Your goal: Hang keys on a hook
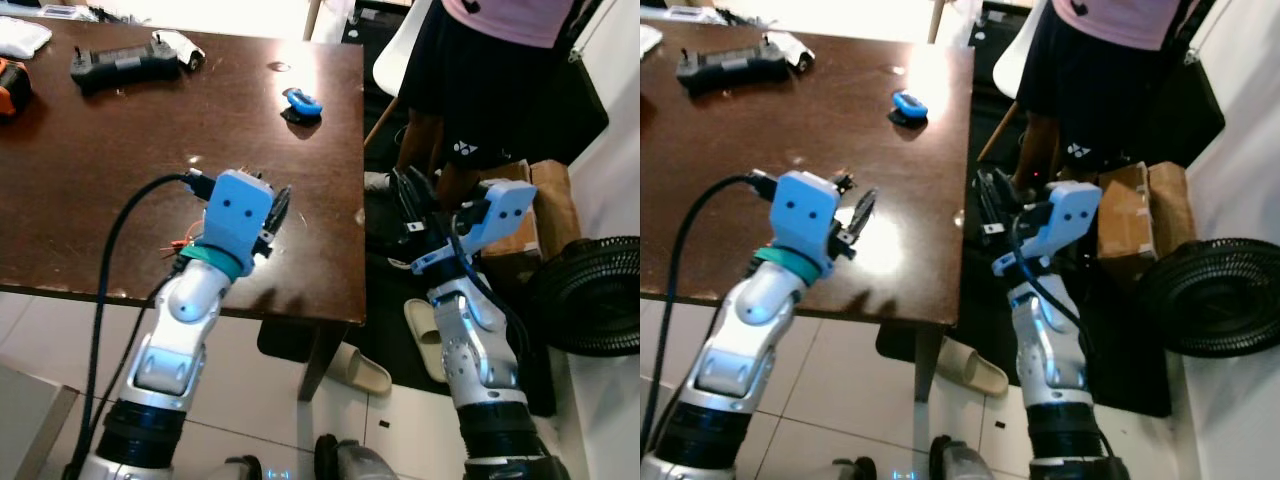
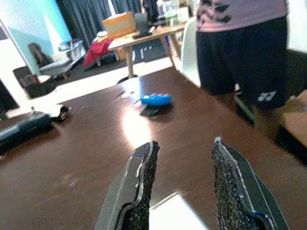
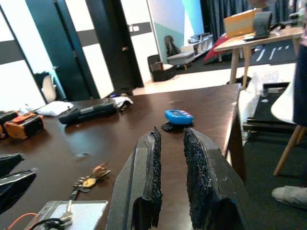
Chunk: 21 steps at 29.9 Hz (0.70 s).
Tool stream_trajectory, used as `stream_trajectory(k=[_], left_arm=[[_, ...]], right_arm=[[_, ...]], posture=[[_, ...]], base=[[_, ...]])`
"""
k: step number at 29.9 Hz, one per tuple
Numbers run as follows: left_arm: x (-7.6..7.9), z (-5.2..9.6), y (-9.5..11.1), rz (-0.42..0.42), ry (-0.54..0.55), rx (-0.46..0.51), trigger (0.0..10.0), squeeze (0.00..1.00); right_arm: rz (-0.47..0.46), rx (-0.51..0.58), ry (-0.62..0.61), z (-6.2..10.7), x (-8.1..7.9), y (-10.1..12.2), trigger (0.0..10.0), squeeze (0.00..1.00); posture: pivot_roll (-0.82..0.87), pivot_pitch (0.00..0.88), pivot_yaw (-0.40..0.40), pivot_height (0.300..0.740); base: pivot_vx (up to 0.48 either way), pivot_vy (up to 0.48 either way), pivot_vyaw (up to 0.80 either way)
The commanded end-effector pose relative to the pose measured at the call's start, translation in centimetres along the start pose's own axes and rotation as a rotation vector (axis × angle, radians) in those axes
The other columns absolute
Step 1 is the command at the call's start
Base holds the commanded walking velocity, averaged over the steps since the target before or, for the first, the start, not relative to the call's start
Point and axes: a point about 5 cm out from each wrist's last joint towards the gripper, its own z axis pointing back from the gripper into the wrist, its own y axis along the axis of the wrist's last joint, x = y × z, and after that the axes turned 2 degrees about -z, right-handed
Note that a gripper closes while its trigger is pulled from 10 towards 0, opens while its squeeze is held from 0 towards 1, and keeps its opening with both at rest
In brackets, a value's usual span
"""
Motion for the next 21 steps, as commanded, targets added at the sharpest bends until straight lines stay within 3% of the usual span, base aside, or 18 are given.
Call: stream_trajectory(k=[1, 5, 7, 10, 11, 17, 18, 21], left_arm=[[0.4, 0.4, -1.4, -0.013, -0.011, -0.070, 10.0, 0.00], [0.6, 0.8, -3.2, -0.036, -0.037, -0.173, 10.0, 0.00], [1.0, 1.4, -5.2, -0.024, -0.072, -0.307, 10.0, 0.00], [1.1, 1.6, -6.0, -0.018, -0.075, -0.366, 10.0, 0.00], [0.9, 1.7, -6.7, -0.008, -0.056, -0.428, 10.0, 0.00], [0.2, 1.3, -7.6, 0.095, 0.031, -0.523, 10.0, 0.00], [-0.8, 0.9, -7.6, 0.183, 0.073, -0.547, 10.0, 0.00], [-1.7, 0.8, -7.4, 0.265, 0.072, -0.555, 10.0, 0.00]], right_arm=[[0.001, -0.020, -0.001, 0.2, 0.1, -0.4, 10.0, 0.00], [0.008, -0.031, -0.001, 0.4, 0.1, -0.6, 10.0, 0.00], [0.015, -0.045, 0.000, 0.5, 0.1, -1.0, 10.0, 0.00], [0.017, -0.051, -0.001, 0.6, 0.1, -1.1, 10.0, 0.00], [0.019, -0.056, -0.001, 0.6, 0.2, -1.2, 10.0, 0.00], [0.019, -0.067, 0.000, 0.6, 0.2, -1.4, 10.0, 0.00], [0.018, -0.070, 0.004, 0.6, 0.1, -1.5, 10.0, 0.00], [0.018, -0.072, 0.006, 0.7, 0.1, -1.5, 10.0, 0.00]], posture=[[-0.10, 0.145, 0.010, 0.740], [-0.10, 0.145, 0.009, 0.740], [-0.10, 0.144, 0.007, 0.740], [-0.10, 0.145, 0.005, 0.740], [-0.10, 0.147, 0.002, 0.740], [-0.10, 0.149, -0.001, 0.740], [-0.10, 0.150, -0.001, 0.740], [-0.10, 0.149, 0.000, 0.740]], base=[[0.000, 0.000, 0.00], [0.000, 0.000, 0.00], [0.000, 0.000, 0.00], [0.000, 0.000, 0.00], [0.000, 0.000, 0.00], [0.000, 0.000, 0.00], [0.000, 0.000, 0.00], [0.000, 0.000, 0.00]])
